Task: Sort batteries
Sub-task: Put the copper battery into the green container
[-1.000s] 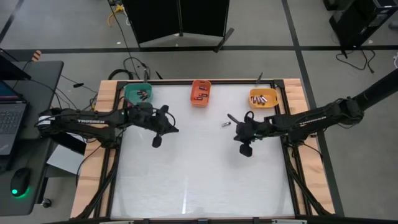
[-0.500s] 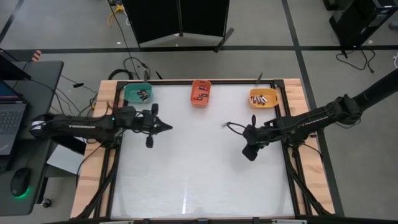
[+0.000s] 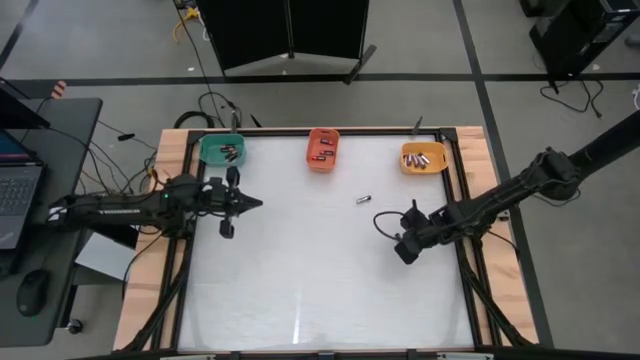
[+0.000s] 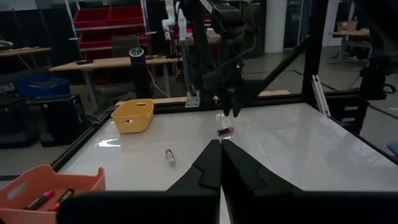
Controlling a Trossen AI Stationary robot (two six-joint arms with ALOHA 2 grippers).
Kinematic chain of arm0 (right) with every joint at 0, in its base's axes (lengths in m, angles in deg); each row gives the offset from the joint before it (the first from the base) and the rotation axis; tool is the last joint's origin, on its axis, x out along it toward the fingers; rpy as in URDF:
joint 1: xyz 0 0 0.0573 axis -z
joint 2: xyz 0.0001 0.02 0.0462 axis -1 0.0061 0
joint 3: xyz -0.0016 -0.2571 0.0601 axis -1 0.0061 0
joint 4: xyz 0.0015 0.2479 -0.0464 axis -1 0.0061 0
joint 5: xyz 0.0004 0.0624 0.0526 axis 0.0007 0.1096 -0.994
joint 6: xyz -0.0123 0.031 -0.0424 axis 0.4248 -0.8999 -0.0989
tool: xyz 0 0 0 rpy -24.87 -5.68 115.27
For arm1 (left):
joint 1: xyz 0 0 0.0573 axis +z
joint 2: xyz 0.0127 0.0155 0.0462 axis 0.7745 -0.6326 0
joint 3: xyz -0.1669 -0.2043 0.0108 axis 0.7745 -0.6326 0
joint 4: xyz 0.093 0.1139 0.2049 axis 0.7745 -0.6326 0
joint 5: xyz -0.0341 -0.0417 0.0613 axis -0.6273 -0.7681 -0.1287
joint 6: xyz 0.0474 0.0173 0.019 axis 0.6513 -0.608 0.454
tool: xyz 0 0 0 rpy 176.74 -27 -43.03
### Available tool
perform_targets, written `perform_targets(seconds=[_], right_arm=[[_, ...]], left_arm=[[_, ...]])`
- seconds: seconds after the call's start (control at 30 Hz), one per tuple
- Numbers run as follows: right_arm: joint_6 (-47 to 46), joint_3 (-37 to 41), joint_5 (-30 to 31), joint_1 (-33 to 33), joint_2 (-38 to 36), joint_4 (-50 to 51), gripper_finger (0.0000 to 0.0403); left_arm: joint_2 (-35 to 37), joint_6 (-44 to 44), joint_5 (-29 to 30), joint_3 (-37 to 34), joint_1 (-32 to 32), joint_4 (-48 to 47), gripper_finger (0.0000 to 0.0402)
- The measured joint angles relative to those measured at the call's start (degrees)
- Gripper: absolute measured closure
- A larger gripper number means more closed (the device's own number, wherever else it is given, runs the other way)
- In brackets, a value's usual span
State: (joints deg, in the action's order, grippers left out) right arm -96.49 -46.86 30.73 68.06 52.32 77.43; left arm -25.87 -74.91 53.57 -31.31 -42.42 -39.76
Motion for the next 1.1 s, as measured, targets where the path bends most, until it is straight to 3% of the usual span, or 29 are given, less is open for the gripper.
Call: perform_targets(seconds=[0.23,0.5,0.7,1.1], right_arm=[[-1.1,3.6,2.6,-1.6,1.6,-6.7,0.0238],[1.2,4.0,2.8,-1.7,9.9,-9.1,0.0238],[2.6,3.4,3.2,-1.8,12.0,-9.0,0.0244],[8.4,2.1,6.1,-1.6,13.6,-9.2,0.0291]], left_arm=[[0.5,-1.5,0.3,-0.3,0.0,0.2,0.0390],[0.0,-2.7,0.3,-0.3,0.0,0.2,0.0390],[-2.4,-3.8,1.0,-0.3,0.0,0.2,0.0390],[-8.5,-3.6,1.2,-0.3,-0.2,3.3,0.0390]])
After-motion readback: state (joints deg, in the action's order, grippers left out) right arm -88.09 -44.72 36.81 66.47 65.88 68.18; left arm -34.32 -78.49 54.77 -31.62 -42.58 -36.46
